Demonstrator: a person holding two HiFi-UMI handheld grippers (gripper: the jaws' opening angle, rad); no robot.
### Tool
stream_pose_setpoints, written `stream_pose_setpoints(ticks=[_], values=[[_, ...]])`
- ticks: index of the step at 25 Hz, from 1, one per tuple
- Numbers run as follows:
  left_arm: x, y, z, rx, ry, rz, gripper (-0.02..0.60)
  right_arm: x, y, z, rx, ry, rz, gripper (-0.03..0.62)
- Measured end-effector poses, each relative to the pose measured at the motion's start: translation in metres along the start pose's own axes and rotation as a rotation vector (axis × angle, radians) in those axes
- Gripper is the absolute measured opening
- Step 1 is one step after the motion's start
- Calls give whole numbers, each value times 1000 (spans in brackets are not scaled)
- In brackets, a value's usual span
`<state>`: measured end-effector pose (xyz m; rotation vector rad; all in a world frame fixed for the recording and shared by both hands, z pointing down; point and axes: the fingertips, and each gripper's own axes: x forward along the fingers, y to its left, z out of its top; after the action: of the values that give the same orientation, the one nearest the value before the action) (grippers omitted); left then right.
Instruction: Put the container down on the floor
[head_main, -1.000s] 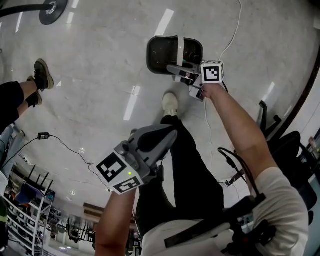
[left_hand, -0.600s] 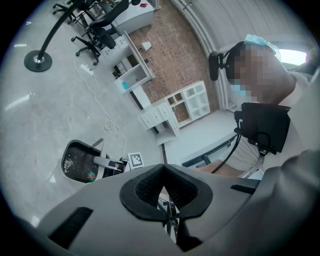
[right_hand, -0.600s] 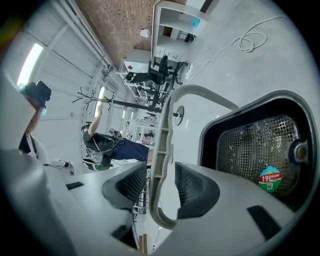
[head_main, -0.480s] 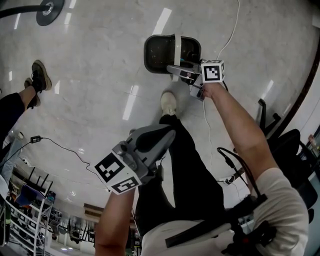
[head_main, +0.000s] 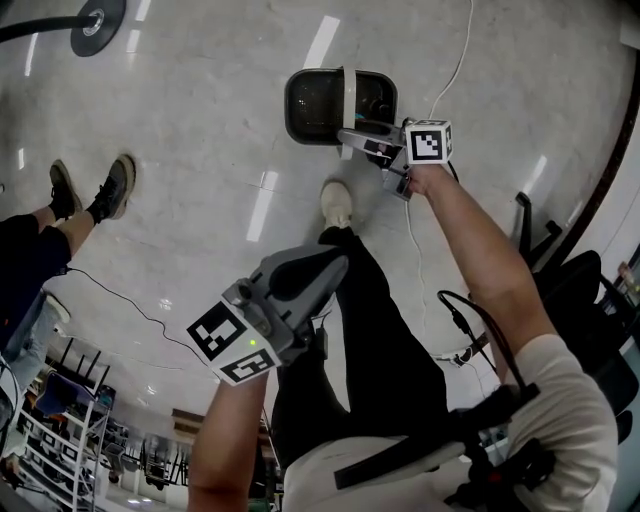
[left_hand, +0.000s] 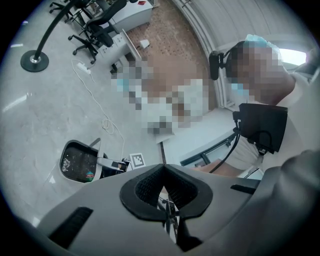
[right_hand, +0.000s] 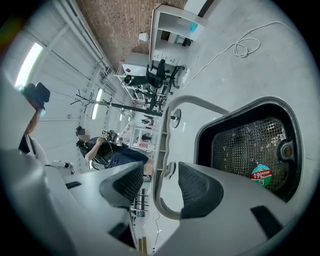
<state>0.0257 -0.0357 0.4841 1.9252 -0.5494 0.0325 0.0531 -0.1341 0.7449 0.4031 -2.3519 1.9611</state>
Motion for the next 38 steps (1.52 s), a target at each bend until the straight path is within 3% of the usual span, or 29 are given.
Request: stream_pose_setpoints(ticks=[27,38], values=[[4,-4,-12,12,25,-25,11,-25,-28,-12,27,-5,-138,189],[-12,-7,-8,12,16,-22,11,-27,-14,-14,23,-17,-156,190]])
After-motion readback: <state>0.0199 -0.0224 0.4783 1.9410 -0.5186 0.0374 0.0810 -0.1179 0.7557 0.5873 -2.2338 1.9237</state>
